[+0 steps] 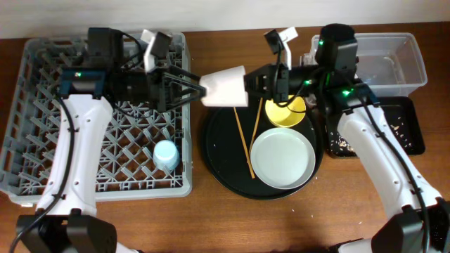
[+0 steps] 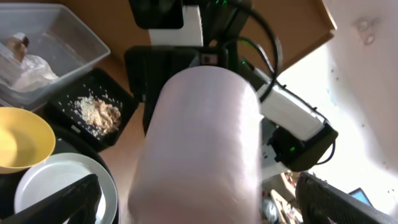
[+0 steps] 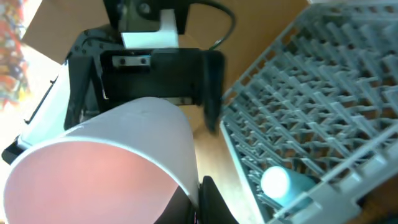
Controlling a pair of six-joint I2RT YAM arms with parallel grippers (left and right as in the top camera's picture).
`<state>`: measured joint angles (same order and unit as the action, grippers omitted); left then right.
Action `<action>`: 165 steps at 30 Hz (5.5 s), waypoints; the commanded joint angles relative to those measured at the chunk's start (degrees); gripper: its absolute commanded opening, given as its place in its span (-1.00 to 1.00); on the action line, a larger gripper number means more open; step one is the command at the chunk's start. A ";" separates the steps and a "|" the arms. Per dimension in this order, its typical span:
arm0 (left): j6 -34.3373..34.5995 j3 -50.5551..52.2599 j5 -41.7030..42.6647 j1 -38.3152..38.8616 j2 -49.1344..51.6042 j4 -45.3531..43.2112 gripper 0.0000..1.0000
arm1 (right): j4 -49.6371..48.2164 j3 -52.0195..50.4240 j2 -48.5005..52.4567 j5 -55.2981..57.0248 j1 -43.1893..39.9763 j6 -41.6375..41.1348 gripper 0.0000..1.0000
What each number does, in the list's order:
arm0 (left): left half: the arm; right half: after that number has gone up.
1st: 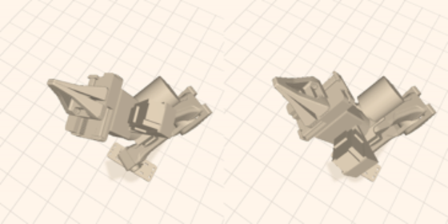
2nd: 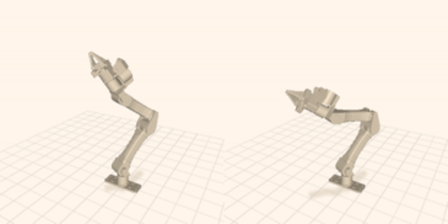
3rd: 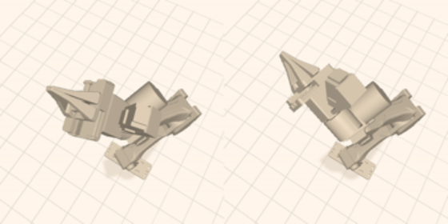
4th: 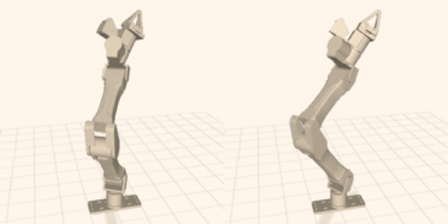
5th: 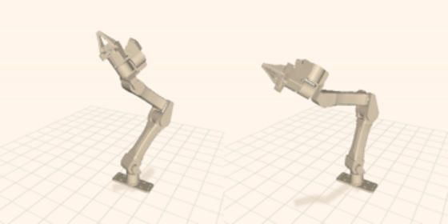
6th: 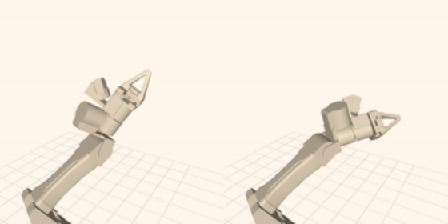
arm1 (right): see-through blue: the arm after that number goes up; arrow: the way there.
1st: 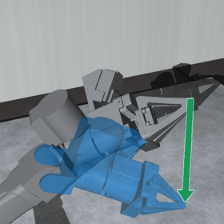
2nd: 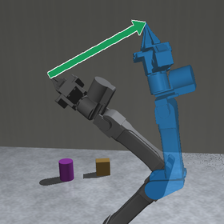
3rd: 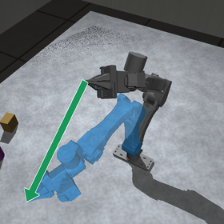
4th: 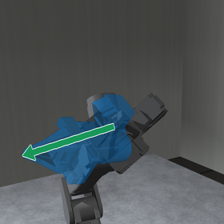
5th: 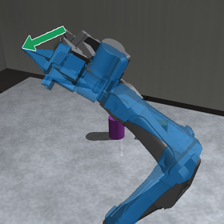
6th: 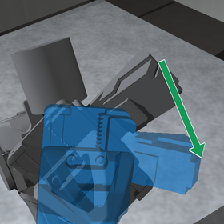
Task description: Sort waste into correct bins and load items into the dishwasher rack
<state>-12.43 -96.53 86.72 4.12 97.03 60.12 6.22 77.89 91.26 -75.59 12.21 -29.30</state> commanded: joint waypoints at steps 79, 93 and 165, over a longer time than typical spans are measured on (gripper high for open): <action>23.78 -6.43 -94.05 9.97 20.28 6.27 0.99 | 41.62 0.52 0.02 40.30 -7.67 9.40 0.97; 23.74 -32.44 -89.07 11.82 19.71 27.71 0.97 | 42.97 0.55 -0.15 41.64 -7.74 11.47 0.77; 27.41 -12.35 -87.17 22.91 7.52 4.39 0.99 | 38.91 0.28 18.95 74.40 -7.74 -1.46 -0.21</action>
<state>14.44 -109.06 0.01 27.24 104.57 64.62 45.15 78.30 108.95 -2.37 4.27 -30.24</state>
